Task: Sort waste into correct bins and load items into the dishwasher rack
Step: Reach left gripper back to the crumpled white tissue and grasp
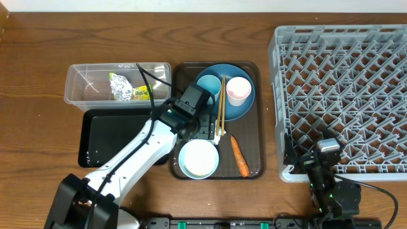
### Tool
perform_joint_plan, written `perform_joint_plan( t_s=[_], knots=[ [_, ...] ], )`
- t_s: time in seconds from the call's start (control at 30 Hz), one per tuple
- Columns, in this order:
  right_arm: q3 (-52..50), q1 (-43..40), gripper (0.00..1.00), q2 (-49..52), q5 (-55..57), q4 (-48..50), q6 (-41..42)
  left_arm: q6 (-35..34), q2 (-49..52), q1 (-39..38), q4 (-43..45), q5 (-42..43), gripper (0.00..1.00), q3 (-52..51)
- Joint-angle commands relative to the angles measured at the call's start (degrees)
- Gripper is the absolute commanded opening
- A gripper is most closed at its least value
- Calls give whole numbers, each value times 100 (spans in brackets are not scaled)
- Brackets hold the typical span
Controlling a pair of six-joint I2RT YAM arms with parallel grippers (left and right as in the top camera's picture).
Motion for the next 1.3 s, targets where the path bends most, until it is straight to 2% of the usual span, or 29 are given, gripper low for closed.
perform_joint_plan(
  t_s=[0.0, 0.47, 0.57, 0.67, 0.8, 1.0, 1.07, 1.1, 1.27],
  knots=[
    [-9, -33, 99, -26, -9, -17, -22, -179, 44, -48, 17, -234, 80, -48],
    [-9, -33, 99, -26, -9, -17, -20, -179, 579, -66, 92, -299, 80, -48],
    [-9, -33, 99, -26, -9, -15, -20, -177, 741, -66, 175, -302, 79, -48],
    [-9, -33, 99, -26, -9, -17, -22, -177, 817, -66, 282, -302, 74, -48],
    [-9, -33, 99, -26, -9, -17, -20, -177, 855, -66, 356, -308, 63, -48],
    [-9, -33, 99, -26, -9, -15, -22, -175, 857, -66, 358, -369, 38, -48],
    [-9, -33, 99, -26, -9, -17, -22, -175, 857, -66, 358, -369, 21, -48],
    [-9, -33, 99, -26, -9, -15, -22, -175, 855, -66, 358, -369, 7, -48],
    [-9, -33, 99, -26, -9, -17, -22, -142, 671, -28, 317, -391, 6, 35]
  ],
)
